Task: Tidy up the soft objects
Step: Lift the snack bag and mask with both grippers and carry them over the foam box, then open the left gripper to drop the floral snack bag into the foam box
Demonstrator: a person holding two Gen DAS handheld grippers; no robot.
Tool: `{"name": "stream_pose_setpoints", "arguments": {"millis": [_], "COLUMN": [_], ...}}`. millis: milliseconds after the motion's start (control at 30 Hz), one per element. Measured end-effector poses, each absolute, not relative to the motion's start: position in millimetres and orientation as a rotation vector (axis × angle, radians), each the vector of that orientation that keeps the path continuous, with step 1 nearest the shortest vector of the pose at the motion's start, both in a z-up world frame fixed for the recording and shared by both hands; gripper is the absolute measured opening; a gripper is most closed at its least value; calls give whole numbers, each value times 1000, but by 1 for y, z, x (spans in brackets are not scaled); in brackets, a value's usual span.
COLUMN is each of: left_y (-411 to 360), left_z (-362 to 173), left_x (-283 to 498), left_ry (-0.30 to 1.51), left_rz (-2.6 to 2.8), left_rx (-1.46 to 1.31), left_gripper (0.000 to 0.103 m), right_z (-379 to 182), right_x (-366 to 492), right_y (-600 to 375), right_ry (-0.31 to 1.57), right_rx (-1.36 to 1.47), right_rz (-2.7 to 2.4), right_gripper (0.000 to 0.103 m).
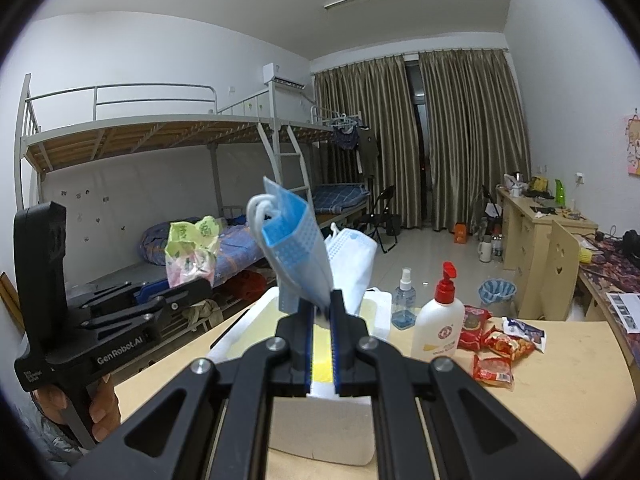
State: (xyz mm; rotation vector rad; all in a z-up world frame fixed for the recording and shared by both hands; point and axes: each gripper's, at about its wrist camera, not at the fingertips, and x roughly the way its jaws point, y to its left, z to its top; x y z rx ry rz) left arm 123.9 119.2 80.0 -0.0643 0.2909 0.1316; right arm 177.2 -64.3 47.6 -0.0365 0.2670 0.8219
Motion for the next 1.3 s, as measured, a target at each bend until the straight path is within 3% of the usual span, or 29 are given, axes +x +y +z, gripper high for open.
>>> {"name": "stream_pose_setpoints", "arguments": {"millis": [1133, 1167, 1233, 1267, 1300], "left_y": [155, 157, 160, 161, 162], "left_z": [57, 56, 54, 54, 53], "left_x": [202, 204, 208, 210, 210], "left_ry": [412, 417, 423, 421, 409], "left_rz": [-42, -42, -36, -33, -29], "left_rx": [-21, -21, -21, -18, -17], "left_gripper": [28, 32, 48, 63, 70], "right_z": [40, 39, 39, 38, 38], "right_x": [214, 215, 215, 215, 215], "right_y": [-54, -54, -55, -55, -56], "right_ry": [304, 305, 305, 305, 305], "right_rx": [-4, -2, -1, -1, -1], "right_rz": [806, 803, 801, 799, 799], "right_gripper": [10, 10, 10, 10, 10]}}
